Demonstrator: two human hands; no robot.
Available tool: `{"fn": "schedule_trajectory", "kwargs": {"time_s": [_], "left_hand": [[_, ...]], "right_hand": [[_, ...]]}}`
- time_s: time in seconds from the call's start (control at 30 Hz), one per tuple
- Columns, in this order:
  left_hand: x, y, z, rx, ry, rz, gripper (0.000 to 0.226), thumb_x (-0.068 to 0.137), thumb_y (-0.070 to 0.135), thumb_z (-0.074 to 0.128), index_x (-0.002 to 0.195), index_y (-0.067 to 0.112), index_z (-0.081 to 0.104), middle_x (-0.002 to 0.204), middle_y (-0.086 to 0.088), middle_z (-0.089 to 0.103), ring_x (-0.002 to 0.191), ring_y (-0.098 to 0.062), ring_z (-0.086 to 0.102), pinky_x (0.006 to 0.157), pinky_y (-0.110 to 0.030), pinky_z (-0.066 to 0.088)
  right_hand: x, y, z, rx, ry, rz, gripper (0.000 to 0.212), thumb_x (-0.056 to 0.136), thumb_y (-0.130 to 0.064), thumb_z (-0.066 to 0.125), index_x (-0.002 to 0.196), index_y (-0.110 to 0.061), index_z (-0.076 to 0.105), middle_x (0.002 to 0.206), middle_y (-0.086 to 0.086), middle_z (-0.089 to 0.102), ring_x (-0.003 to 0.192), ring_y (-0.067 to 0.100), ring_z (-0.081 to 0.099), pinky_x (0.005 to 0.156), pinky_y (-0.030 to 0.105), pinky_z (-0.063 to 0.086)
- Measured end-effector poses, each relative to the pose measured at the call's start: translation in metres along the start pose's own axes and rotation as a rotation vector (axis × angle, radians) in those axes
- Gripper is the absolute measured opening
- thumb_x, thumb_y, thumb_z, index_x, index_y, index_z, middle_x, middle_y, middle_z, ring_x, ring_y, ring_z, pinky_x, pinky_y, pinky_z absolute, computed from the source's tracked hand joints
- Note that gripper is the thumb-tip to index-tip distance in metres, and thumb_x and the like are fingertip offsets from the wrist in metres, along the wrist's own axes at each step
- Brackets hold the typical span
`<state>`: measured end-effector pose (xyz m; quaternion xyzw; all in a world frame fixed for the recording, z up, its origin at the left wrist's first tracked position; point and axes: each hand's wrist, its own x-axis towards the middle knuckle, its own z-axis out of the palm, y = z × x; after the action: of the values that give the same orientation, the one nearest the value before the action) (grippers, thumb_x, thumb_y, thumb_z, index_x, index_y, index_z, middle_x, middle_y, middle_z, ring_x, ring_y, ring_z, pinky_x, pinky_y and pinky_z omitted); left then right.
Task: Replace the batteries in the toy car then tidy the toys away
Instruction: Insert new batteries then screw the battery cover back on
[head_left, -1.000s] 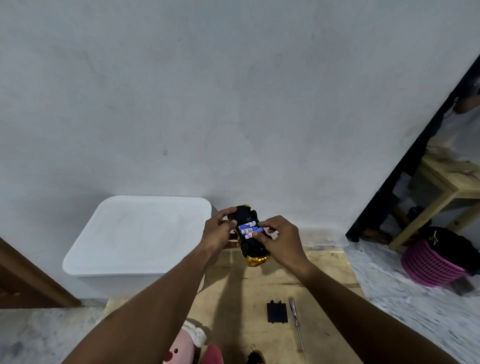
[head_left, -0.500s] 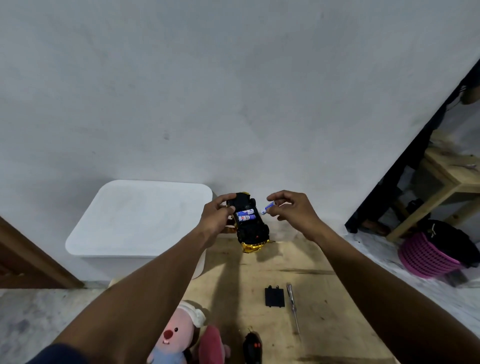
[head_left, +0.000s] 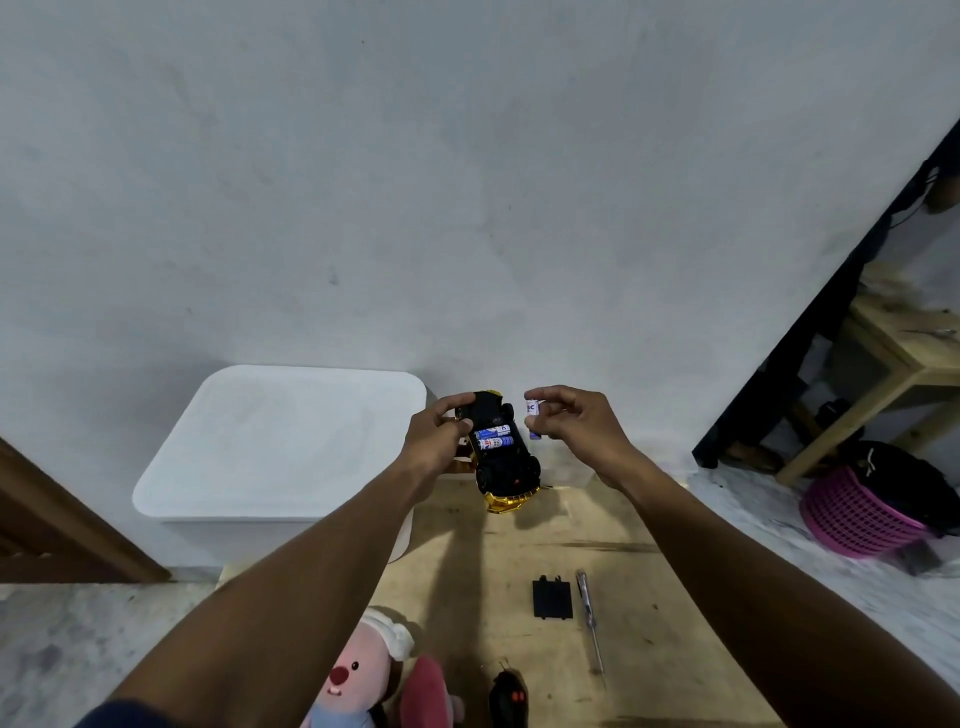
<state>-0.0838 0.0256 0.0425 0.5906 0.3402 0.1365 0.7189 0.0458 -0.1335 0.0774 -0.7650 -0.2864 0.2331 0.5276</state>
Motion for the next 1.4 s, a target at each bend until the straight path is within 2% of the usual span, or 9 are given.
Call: {"fn": "schedule_trajectory", "kwargs": {"time_s": [0.2,0.4,0.6,0.8,0.97,1.07,1.23,1.33,1.4], "left_hand": [[0.0,-0.001,0.002,-0.017,0.005,0.0,0.038,0.096,0.001,0.052,0.121,0.026,0.067,0.114,-0.014,0.068,0.082,-0.029,0.071,0.071,-0.043,0.062],[-0.001,-0.001,0.006,-0.06,0.026,0.018,0.036,0.097,0.001,0.051,0.121,0.023,0.066,0.111,-0.015,0.068,0.078,-0.027,0.072,0.062,-0.036,0.059],[-0.001,-0.001,0.008,-0.078,0.037,0.046,0.037,0.097,0.0,0.05,0.122,0.023,0.065,0.112,-0.014,0.068,0.08,-0.027,0.073,0.058,-0.031,0.057],[0.0,-0.005,0.006,-0.076,0.029,0.061,0.039,0.097,-0.001,0.051,0.121,0.025,0.066,0.11,-0.012,0.068,0.082,-0.026,0.074,0.063,-0.036,0.059],[-0.001,-0.005,0.007,-0.096,0.005,0.055,0.039,0.097,-0.002,0.05,0.123,0.023,0.066,0.109,-0.01,0.067,0.081,-0.027,0.073,0.062,-0.035,0.058],[0.0,-0.004,0.006,-0.077,-0.009,0.06,0.039,0.098,-0.002,0.051,0.123,0.023,0.065,0.109,-0.011,0.066,0.081,-0.027,0.073,0.06,-0.034,0.058],[0.002,0.006,0.005,-0.082,-0.085,0.024,0.035,0.098,0.007,0.055,0.127,0.025,0.062,0.116,-0.014,0.067,0.083,-0.026,0.072,0.064,-0.036,0.059],[0.003,0.012,0.005,-0.048,-0.174,0.011,0.048,0.089,0.009,0.07,0.13,0.03,0.058,0.122,-0.008,0.065,0.087,-0.026,0.072,0.073,-0.043,0.061],[0.003,0.014,0.004,-0.005,-0.188,0.035,0.058,0.084,0.004,0.074,0.131,0.033,0.057,0.124,-0.003,0.061,0.091,-0.026,0.071,0.07,-0.044,0.062]], "right_hand": [[-0.005,0.006,0.014,-0.036,0.11,0.049,0.024,0.077,-0.013,0.083,0.098,-0.015,0.071,0.076,0.007,0.074,0.081,0.019,0.072,0.076,0.03,0.056],[-0.013,0.02,0.032,-0.14,0.287,0.01,0.021,0.075,-0.022,0.085,0.084,-0.016,0.068,0.075,-0.002,0.071,0.073,0.009,0.069,0.063,0.025,0.057],[-0.021,0.024,0.048,-0.19,0.264,-0.045,0.018,0.082,-0.02,0.08,0.074,-0.016,0.064,0.078,0.001,0.072,0.07,0.009,0.07,0.051,0.015,0.049],[-0.015,0.024,0.05,-0.26,0.238,-0.027,0.015,0.086,-0.018,0.075,0.073,-0.014,0.068,0.084,0.001,0.071,0.079,0.014,0.068,0.055,0.016,0.047],[-0.007,0.023,0.043,-0.01,0.223,0.162,0.02,0.075,-0.007,0.081,0.063,-0.014,0.066,0.08,0.004,0.072,0.084,0.022,0.07,0.071,0.035,0.06],[-0.007,0.027,0.043,0.136,0.204,0.223,0.017,0.072,-0.003,0.083,0.071,-0.011,0.068,0.082,0.006,0.073,0.086,0.026,0.072,0.074,0.039,0.062],[0.002,0.027,0.038,0.222,0.079,0.331,0.031,0.083,-0.021,0.077,0.111,-0.023,0.062,0.104,0.007,0.072,0.094,0.023,0.071,0.083,0.041,0.059],[0.004,0.023,0.031,0.241,0.011,0.294,0.032,0.088,-0.02,0.074,0.118,-0.021,0.062,0.102,0.009,0.075,0.095,0.024,0.072,0.086,0.044,0.059],[0.003,0.021,0.029,0.257,0.002,0.265,0.033,0.088,-0.019,0.074,0.119,-0.018,0.061,0.1,0.009,0.076,0.095,0.024,0.073,0.083,0.042,0.059]]}}
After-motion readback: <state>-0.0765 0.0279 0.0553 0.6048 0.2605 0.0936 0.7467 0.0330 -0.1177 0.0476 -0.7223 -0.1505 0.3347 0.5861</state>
